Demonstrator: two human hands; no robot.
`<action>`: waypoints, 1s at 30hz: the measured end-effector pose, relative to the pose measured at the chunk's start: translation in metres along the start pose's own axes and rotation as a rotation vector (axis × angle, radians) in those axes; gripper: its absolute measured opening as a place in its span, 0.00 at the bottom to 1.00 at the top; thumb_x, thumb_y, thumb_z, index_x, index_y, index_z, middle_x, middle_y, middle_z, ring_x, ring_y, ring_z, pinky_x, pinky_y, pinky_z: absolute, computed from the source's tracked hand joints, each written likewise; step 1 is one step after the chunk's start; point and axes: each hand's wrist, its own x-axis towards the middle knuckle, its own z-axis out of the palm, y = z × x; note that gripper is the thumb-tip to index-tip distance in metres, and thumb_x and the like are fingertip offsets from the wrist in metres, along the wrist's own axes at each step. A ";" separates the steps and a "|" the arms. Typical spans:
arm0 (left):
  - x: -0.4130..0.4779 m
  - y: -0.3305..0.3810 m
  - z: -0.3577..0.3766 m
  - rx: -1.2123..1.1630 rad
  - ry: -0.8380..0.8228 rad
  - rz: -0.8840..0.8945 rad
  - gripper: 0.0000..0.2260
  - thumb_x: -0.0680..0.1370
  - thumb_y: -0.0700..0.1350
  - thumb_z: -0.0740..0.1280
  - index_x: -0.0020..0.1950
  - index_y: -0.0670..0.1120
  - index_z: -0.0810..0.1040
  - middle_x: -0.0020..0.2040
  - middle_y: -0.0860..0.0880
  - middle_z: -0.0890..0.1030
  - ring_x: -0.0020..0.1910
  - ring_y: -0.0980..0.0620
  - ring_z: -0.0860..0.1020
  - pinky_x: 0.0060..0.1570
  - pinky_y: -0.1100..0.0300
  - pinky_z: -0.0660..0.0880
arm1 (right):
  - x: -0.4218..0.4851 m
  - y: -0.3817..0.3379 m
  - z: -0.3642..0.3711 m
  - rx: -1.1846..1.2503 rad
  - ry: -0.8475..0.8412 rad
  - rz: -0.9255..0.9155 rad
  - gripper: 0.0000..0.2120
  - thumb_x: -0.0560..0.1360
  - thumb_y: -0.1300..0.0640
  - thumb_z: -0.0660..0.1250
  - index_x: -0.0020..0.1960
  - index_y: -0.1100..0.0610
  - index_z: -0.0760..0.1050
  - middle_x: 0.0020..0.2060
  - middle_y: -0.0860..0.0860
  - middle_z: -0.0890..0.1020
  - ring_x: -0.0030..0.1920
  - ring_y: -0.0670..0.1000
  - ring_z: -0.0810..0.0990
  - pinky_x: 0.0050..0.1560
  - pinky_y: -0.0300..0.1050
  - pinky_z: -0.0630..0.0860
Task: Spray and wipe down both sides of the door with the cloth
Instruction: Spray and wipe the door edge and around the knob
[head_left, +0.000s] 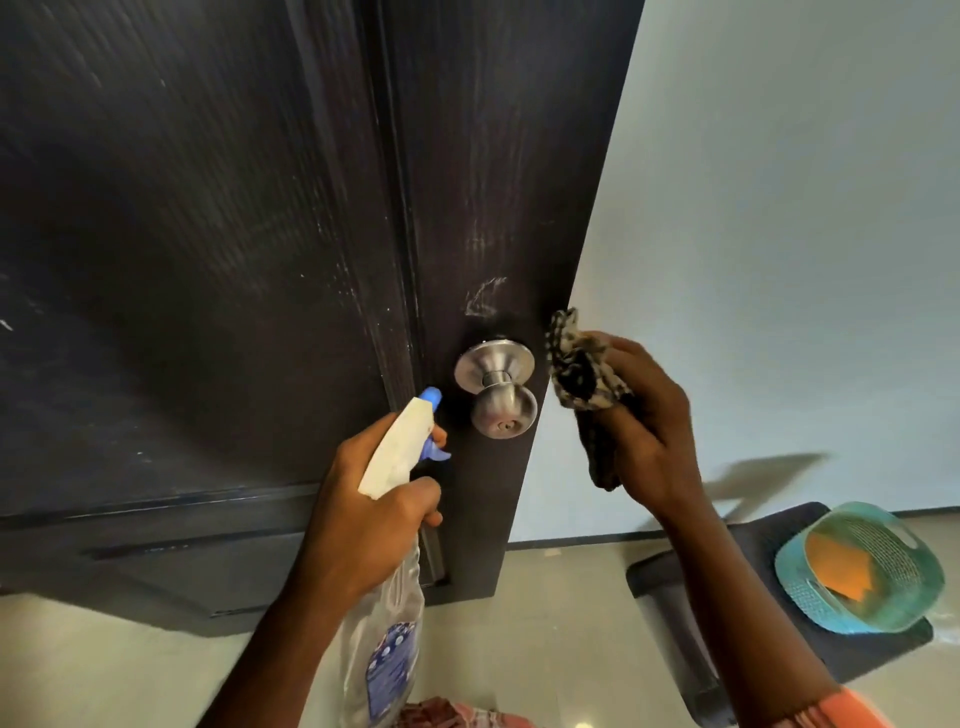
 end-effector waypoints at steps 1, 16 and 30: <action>-0.001 -0.001 -0.002 -0.018 0.025 -0.007 0.17 0.71 0.24 0.65 0.44 0.47 0.76 0.32 0.55 0.73 0.28 0.64 0.76 0.22 0.73 0.68 | 0.003 -0.002 0.004 0.029 -0.111 0.016 0.15 0.75 0.62 0.62 0.60 0.60 0.76 0.59 0.54 0.79 0.60 0.53 0.78 0.58 0.44 0.74; -0.007 -0.026 -0.031 -0.073 0.160 -0.157 0.14 0.72 0.27 0.67 0.51 0.44 0.76 0.37 0.51 0.72 0.32 0.57 0.77 0.22 0.72 0.69 | 0.083 -0.067 0.050 0.041 -0.898 0.300 0.09 0.72 0.64 0.60 0.42 0.61 0.79 0.36 0.52 0.81 0.40 0.48 0.79 0.45 0.44 0.76; 0.017 -0.030 -0.035 -0.073 -0.039 -0.038 0.16 0.70 0.24 0.64 0.51 0.40 0.79 0.37 0.50 0.75 0.29 0.61 0.75 0.25 0.72 0.68 | 0.030 -0.040 0.033 -0.376 -0.517 0.107 0.16 0.77 0.54 0.59 0.61 0.55 0.77 0.54 0.47 0.80 0.54 0.51 0.77 0.54 0.44 0.73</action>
